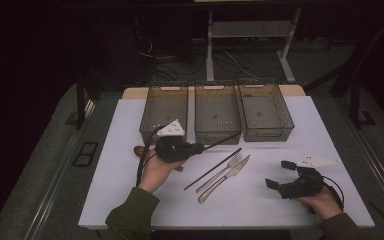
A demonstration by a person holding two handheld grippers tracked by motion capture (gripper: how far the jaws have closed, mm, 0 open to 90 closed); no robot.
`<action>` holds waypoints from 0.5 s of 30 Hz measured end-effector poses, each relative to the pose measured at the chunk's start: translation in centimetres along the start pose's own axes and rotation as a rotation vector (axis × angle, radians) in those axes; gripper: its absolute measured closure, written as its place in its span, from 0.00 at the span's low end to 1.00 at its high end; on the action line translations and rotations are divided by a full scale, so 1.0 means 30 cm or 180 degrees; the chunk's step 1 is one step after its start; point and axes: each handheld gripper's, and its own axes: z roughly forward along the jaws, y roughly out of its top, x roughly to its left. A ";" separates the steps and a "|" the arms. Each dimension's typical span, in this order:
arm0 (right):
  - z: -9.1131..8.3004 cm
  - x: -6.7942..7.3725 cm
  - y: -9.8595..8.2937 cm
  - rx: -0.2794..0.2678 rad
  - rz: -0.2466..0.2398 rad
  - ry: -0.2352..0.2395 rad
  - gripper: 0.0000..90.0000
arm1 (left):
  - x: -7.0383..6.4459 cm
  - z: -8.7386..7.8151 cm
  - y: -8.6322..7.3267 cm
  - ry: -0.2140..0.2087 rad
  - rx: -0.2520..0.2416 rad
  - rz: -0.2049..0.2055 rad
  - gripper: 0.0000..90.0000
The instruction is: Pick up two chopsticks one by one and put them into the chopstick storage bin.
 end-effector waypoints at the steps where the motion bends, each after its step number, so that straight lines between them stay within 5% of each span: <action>1: 0.000 -0.001 0.000 -0.0003 0.0001 -0.0002 0.03 | 0.004 -0.001 0.002 0.0010 0.0000 0.0001 0.95; 15: 0.001 0.000 -0.003 -0.0004 0.0025 -0.0012 0.03 | 0.088 -0.052 0.045 0.0232 -0.0102 0.0000 0.95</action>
